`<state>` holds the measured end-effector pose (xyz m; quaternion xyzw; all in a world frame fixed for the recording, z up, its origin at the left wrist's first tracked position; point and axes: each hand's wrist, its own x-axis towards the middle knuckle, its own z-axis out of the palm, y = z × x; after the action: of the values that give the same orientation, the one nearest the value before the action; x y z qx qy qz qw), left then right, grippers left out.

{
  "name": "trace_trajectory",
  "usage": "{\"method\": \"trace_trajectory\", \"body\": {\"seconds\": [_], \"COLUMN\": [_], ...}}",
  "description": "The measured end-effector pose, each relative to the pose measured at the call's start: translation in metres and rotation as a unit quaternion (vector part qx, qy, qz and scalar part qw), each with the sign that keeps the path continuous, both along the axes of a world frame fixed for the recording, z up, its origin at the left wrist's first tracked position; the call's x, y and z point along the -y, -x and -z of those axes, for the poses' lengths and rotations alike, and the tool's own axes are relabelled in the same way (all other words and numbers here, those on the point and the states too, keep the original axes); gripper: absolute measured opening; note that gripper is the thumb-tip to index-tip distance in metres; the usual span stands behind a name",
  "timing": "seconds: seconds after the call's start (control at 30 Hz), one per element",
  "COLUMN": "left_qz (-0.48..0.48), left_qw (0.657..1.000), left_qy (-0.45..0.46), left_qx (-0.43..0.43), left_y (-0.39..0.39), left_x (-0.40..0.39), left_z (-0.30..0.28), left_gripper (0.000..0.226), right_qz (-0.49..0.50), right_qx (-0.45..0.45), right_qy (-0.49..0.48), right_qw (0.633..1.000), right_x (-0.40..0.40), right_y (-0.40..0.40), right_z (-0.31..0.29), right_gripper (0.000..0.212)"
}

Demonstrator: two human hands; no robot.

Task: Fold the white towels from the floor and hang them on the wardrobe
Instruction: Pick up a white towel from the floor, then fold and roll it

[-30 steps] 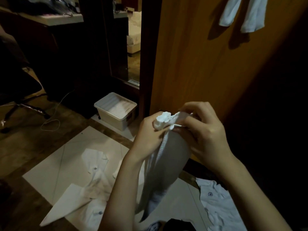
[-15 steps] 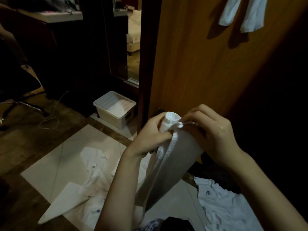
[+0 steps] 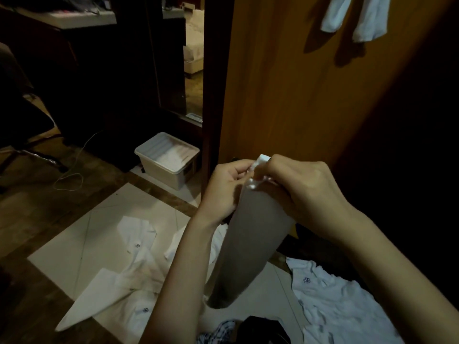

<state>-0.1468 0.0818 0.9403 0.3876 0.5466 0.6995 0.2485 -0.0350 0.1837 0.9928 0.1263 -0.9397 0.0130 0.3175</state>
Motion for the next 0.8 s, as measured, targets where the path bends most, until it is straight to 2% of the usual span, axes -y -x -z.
{"method": "trace_trajectory", "body": {"seconds": [0.07, 0.17, 0.27, 0.37, 0.47, 0.6, 0.63, 0.7, 0.77, 0.8], "left_qz": [-0.003, 0.012, 0.039, 0.064, 0.056, 0.006, -0.003, -0.009, -0.026, -0.041], "left_qw": [1.000, 1.000, 0.999, 0.998, 0.998, 0.999, 0.999, 0.999, 0.999, 0.998], "left_qy": [-0.013, -0.008, -0.002, -0.005, -0.016, -0.037, -0.035, -0.031, -0.032, -0.033], "left_qx": [0.003, 0.013, 0.022, -0.007, -0.037, -0.022, -0.031, -0.037, -0.031, -0.029], "left_y": [0.000, 0.000, 0.000, 0.003, 0.007, 0.012, 0.012, 0.012, 0.012, 0.013], "left_x": [0.000, 0.002, 0.003, 0.007, 0.010, 0.011, 0.011, 0.009, 0.007, 0.007], "left_z": [-0.002, -0.005, -0.009, -0.008, -0.004, 0.005, 0.006, 0.008, 0.010, 0.011], "left_gripper": [0.014, 0.031, 0.036, 0.027, 0.021, 0.023, 0.023, 0.024, 0.023, 0.022], "right_qz": [0.011, 0.011, 0.011, 0.035, 0.055, 0.065, 0.076, 0.118, 0.147, 0.151], "right_qx": [-0.015, -0.016, -0.029, -0.054, -0.062, 0.008, 0.043, 0.113, 0.172, 0.192], "right_qy": [-0.007, 0.039, 0.063, 0.052, 0.085, 0.177, 0.169, 0.058, -0.056, -0.083], "right_qw": [1.000, 0.999, 0.998, 0.997, 0.993, 0.982, 0.982, 0.985, 0.972, 0.966], "right_x": [-0.009, -0.018, -0.018, -0.019, -0.018, -0.017, -0.018, -0.018, -0.018, -0.020], "right_y": [0.002, 0.004, 0.008, 0.014, 0.015, 0.006, 0.005, 0.003, 0.001, 0.000], "right_z": [-0.003, -0.003, 0.002, 0.007, 0.007, -0.002, -0.005, -0.008, -0.012, -0.015], "right_gripper": [0.013, 0.017, 0.019, 0.023, 0.029, 0.038, 0.042, 0.052, 0.048, 0.044]}}
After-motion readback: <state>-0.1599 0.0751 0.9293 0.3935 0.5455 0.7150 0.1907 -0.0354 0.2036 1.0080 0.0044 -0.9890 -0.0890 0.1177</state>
